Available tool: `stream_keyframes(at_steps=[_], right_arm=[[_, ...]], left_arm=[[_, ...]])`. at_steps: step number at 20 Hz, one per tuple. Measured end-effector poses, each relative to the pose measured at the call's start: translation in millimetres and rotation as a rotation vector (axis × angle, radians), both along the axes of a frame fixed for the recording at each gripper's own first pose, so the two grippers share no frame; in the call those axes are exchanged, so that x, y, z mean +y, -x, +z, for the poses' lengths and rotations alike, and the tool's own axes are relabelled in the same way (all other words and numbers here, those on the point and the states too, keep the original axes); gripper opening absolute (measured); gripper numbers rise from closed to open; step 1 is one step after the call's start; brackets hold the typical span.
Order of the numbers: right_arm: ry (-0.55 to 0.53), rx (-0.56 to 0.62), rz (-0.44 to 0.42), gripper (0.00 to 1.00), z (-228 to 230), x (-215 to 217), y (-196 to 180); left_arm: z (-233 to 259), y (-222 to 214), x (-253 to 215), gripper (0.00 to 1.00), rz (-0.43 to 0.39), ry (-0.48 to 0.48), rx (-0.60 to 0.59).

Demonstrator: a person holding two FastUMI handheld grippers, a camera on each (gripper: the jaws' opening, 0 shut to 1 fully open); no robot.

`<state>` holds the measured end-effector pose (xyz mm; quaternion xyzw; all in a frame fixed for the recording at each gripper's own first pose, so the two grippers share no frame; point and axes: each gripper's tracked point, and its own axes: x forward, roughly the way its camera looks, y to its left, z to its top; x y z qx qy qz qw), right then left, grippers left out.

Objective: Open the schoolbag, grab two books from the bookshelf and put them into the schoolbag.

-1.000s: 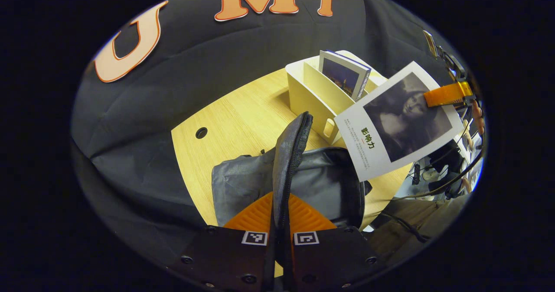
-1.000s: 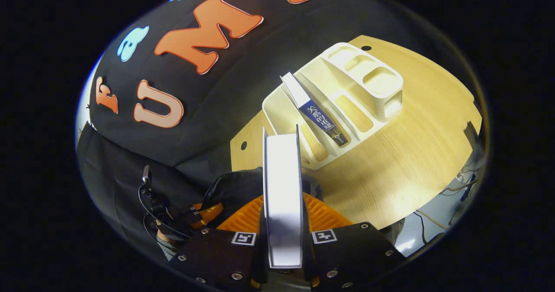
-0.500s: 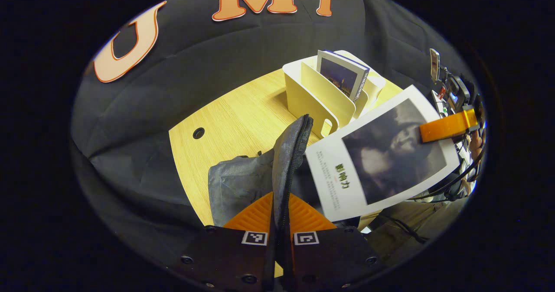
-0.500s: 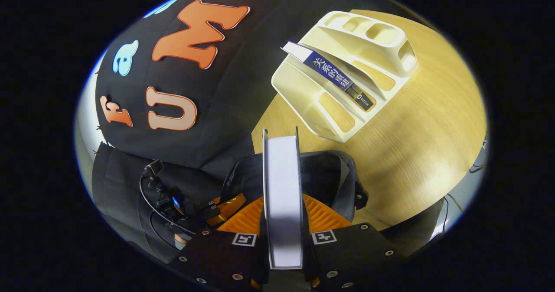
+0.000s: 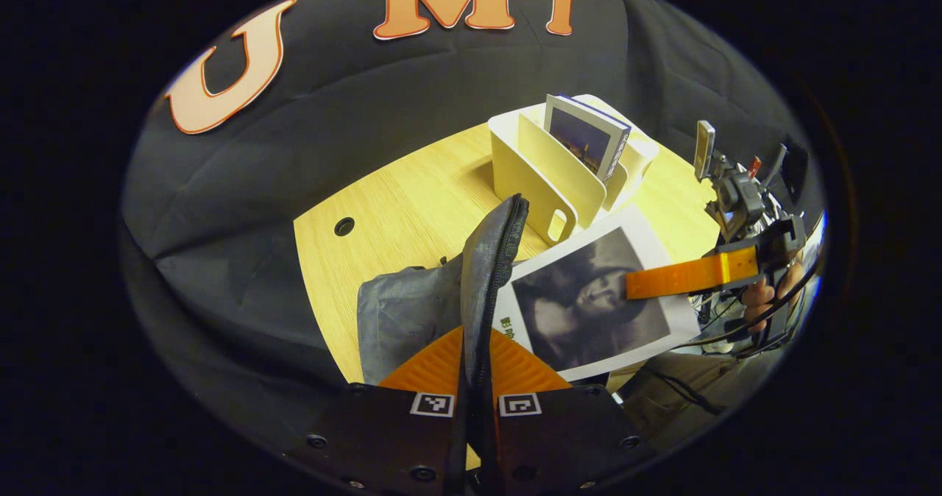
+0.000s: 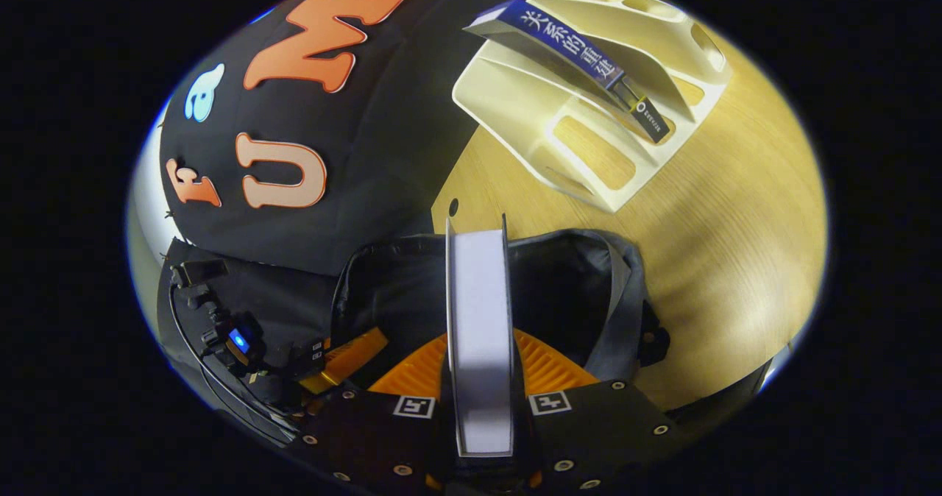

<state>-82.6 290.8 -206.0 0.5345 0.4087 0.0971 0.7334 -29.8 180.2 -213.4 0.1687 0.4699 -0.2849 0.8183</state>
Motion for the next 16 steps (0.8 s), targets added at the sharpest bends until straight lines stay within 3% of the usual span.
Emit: stream_keyframes(at_steps=[6,11,12,13,14,16], right_arm=[[-0.058,-0.026,-0.045,0.31,-21.9,25.6,-13.9],[-0.053,-0.057,-0.023,0.31,-40.1,50.3,-28.8],[-0.050,-0.054,-0.009,0.42,-47.5,56.8,-31.5],[-0.069,-0.049,0.000,0.42,-51.7,63.0,-34.9],[-0.080,-0.038,0.005,0.33,-58.0,67.7,-38.9],[-0.073,0.028,0.030,0.35,-71.3,74.4,-39.4]], left_arm=[[7.0,6.8,-6.9,0.08,-0.001,0.018,0.002],[8.4,20.7,-22.7,0.07,-0.012,0.054,0.022],[7.7,24.3,-27.9,0.07,-0.020,0.054,0.024],[6.7,26.7,-30.3,0.07,-0.024,0.050,0.023],[6.6,27.6,-31.5,0.07,-0.026,0.048,0.022],[5.6,28.1,-32.2,0.07,-0.015,0.049,0.023]])
